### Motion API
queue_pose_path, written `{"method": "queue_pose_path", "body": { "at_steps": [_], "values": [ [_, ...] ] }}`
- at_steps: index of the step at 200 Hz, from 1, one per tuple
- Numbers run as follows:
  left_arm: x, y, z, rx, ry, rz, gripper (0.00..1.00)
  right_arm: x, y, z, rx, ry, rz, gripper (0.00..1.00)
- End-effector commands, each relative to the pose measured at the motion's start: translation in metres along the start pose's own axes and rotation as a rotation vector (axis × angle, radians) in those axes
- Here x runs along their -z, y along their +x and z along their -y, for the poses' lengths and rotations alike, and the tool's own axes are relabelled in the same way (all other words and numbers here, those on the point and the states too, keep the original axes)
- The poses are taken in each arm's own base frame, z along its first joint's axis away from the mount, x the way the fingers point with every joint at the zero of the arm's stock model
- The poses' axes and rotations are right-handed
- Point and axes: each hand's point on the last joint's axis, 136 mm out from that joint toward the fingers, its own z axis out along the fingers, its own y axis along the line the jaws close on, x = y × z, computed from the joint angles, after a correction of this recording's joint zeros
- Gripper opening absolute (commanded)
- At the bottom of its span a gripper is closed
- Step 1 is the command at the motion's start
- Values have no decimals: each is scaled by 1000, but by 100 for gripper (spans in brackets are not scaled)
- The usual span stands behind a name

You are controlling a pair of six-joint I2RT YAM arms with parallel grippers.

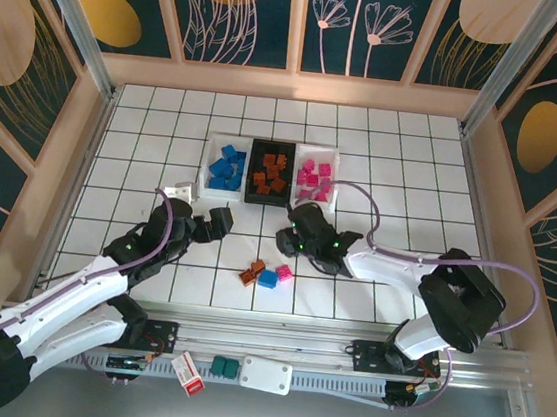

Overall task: Sort the legos into containers by color
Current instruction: Pick up the lego from the bottom-center of the table, then place the lego in the container.

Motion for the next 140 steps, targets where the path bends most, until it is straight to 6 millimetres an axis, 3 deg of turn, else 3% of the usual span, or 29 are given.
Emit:
{"method": "queue_pose_path", "body": {
  "at_steps": [1,40,67,76,83,94,105,140],
  "values": [
    [-1,18,-13,19,-31,-52,99,5,-67,-21,28,-63,138,29],
    [-3,47,-12,23,-4,-125,98,-35,-128,-8,-8,-46,189,29],
    [-5,73,-6,-15,-2,-185,97,-66,-151,5,-37,-41,181,30],
    [-6,82,-5,-23,4,-209,96,-74,-157,8,-45,-39,179,34],
    [-7,88,-5,-26,6,-225,95,-81,-161,12,-52,-35,171,42],
    [-7,97,-5,-33,13,-247,95,-85,-168,14,-59,-31,173,57],
    [-7,105,-5,-51,20,-267,95,-81,-175,14,-65,-32,187,65],
    [-5,122,7,-116,51,-317,95,-52,-177,8,-78,-72,234,69]
  ]
}}
